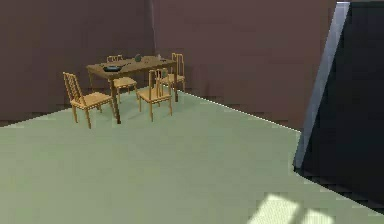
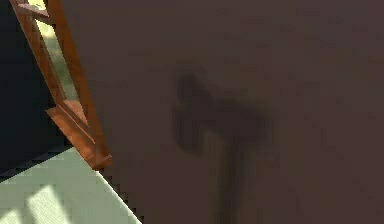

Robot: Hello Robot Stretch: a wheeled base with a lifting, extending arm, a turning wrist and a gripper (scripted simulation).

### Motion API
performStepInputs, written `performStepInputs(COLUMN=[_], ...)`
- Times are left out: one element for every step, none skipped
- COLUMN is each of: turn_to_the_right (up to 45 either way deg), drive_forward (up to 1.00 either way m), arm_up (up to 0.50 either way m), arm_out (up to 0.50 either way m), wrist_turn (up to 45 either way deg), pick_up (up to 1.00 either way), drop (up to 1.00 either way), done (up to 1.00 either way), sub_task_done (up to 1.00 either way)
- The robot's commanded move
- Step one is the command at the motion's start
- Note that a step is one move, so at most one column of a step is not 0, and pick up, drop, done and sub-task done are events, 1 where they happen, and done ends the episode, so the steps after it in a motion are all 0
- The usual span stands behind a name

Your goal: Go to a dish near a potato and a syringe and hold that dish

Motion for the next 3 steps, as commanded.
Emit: performStepInputs(turn_to_the_right=[-12.0, 0.0, -45.0], drive_forward=[0.00, 0.30, 0.00], arm_up=[0.00, 0.00, 0.00], arm_out=[0.00, 0.00, 0.00], wrist_turn=[0.0, 0.0, 0.0], pick_up=[0.00, 0.00, 0.00], drop=[0.00, 0.00, 0.00], done=[0.00, 0.00, 0.00], sub_task_done=[0.00, 0.00, 0.00])
